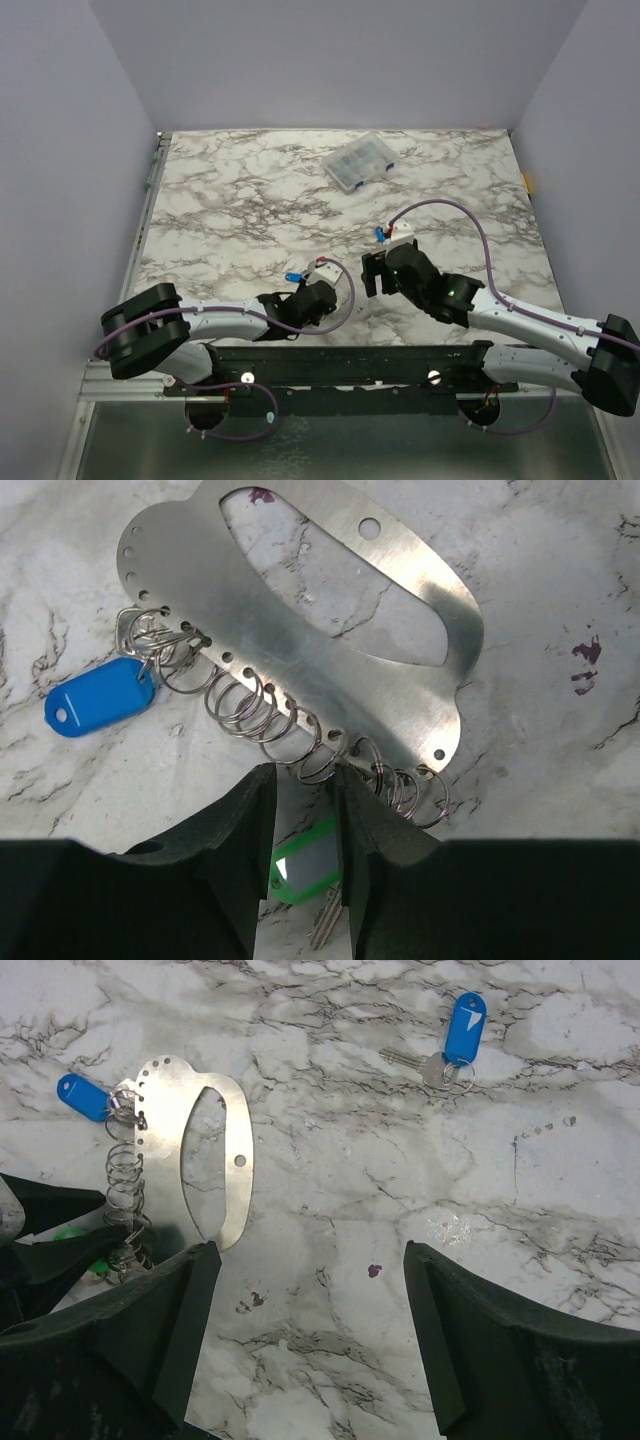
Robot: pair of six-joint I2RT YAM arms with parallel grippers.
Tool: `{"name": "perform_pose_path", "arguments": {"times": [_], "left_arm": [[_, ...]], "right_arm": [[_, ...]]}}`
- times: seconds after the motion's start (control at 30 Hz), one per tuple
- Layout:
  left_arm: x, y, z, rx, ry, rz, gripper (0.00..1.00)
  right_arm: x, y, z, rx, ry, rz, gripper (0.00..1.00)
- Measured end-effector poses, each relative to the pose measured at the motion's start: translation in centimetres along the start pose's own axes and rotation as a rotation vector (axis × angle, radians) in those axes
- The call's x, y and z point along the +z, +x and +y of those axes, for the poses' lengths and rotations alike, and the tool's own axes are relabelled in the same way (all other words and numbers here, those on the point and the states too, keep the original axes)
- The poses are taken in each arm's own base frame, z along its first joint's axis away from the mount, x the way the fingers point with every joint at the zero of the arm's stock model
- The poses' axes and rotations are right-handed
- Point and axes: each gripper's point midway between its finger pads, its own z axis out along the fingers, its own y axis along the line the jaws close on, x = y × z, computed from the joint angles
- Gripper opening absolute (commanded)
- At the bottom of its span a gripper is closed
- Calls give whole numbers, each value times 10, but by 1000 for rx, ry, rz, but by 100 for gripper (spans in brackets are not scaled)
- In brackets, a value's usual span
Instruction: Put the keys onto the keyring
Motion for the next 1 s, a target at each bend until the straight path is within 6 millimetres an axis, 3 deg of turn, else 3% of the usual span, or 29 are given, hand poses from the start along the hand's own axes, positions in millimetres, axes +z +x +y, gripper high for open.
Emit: {"name": "perform_pose_path", "arguments": {"times": [0.33, 0.4, 0.63, 1.0], "left_arm": [[12, -13, -16, 72, 45, -17, 34], [13, -14, -17, 79, 50, -23, 30], [17, -20, -24, 96, 79, -49, 0], [16, -21, -25, 108, 107, -87, 0]], "right_arm": [[0, 0, 0, -8, 1, 2, 85], [0, 1, -1, -9, 1, 2, 85], [-1, 1, -1, -17, 2, 5, 85], [-5, -4, -1, -7, -7, -17, 85]]}}
